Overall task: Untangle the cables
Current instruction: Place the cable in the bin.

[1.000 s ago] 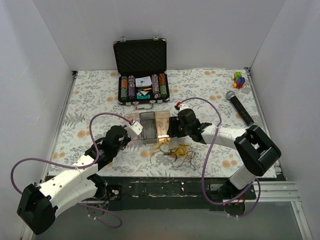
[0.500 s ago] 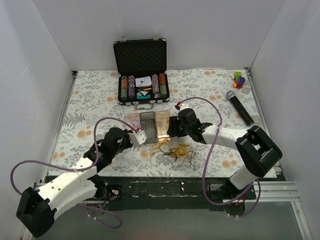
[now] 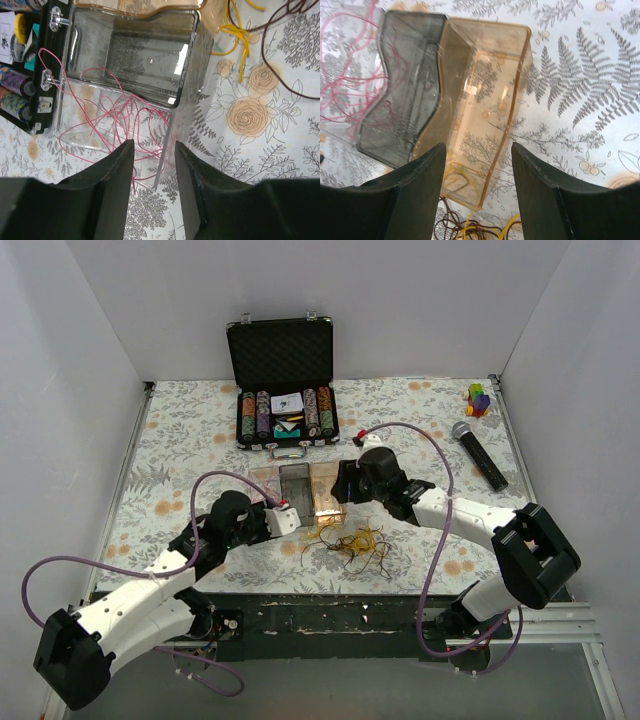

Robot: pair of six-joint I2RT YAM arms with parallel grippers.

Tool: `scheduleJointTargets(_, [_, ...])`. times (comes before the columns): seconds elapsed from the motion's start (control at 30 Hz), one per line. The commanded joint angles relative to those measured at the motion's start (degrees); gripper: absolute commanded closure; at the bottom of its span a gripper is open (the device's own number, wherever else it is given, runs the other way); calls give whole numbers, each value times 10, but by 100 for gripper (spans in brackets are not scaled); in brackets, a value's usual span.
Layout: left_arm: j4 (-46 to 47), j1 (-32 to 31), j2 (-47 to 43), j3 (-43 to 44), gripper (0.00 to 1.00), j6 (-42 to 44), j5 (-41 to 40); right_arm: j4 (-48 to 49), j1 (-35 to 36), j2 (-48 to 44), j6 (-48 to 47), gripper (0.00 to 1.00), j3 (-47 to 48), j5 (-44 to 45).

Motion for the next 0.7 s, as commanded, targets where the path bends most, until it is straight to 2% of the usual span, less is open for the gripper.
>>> scheduleJointTargets(0.0, [0,10,-1,68,60,-47,24,6,1,-18,-12,37,49,-2])
scheduleJointTargets(0.13, [-35,38,2,165,48,-114,57,27,1,-6,-7,36,67,-24])
scheduleJointTargets(0.3, [-14,77,-19,240,16,-177,47,47,2,53,9,37,128,-68])
scheduleJointTargets(0.37, [-20,97,-18,275,8,-202,44,65,5,80,19,36,150,-82])
scheduleJointTargets(0.43, [-39,118,-8,301,2,-239,48,74,11,110,28,36,177,-92])
scheduleJointTargets(0.67, [-86,221,69,325,2,-293,89,70,33,231,36,36,291,-104])
